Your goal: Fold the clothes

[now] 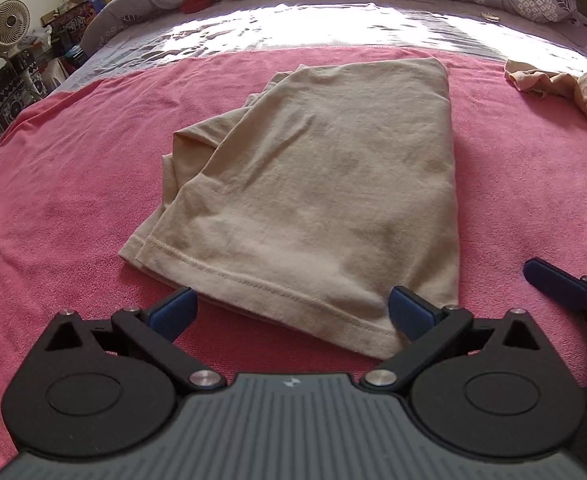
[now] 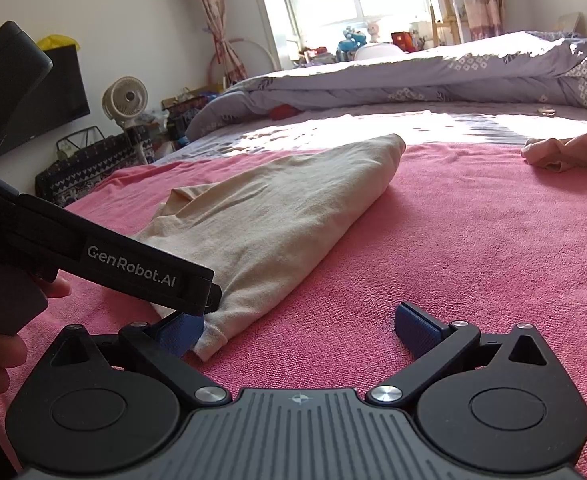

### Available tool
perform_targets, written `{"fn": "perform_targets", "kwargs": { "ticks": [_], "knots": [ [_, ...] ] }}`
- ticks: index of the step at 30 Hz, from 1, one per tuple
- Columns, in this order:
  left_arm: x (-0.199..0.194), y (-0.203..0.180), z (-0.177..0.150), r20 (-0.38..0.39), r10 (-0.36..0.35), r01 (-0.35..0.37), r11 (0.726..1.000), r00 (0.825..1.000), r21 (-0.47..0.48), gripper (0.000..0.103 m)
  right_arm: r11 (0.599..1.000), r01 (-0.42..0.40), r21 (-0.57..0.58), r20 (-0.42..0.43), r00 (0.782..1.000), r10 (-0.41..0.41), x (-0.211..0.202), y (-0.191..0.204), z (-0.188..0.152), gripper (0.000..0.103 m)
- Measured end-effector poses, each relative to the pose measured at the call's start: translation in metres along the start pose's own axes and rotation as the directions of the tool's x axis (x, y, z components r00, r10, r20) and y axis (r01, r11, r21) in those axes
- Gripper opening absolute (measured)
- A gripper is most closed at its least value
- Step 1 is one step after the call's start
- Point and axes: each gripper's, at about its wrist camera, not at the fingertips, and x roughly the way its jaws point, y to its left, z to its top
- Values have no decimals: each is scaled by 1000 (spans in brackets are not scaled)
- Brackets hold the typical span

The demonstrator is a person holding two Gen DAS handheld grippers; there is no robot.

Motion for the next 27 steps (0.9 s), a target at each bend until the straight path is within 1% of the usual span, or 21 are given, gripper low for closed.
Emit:
{"fn": "perform_targets", "kwargs": {
  "ticks": [7, 12, 18, 23, 27],
  "knots": [
    [8, 14, 0, -27, -62, 60, 996, 998, -71, 103, 1000, -1, 3, 0, 1000, 1, 0, 0, 0, 103],
    [8, 15, -1, -28, -71, 69, 995, 997, -79, 103, 1000, -1, 4, 0, 1000, 1, 0, 0, 0, 103],
    [10, 21, -2, -36, -101, 97, 989, 994, -109, 103, 1000, -2, 5, 1, 1000, 2, -1, -1, -1, 103],
    [11, 24, -3, -32, -118, 113, 986, 992, -125, 103, 1000, -2, 7, 2, 1000, 2, -2, 0, -1, 103],
    [12, 29, -4, -10, -138, 134, 975, 990, -176, 103, 1000, -3, 9, 2, 1000, 3, -2, 0, 0, 103]
  ]
}}
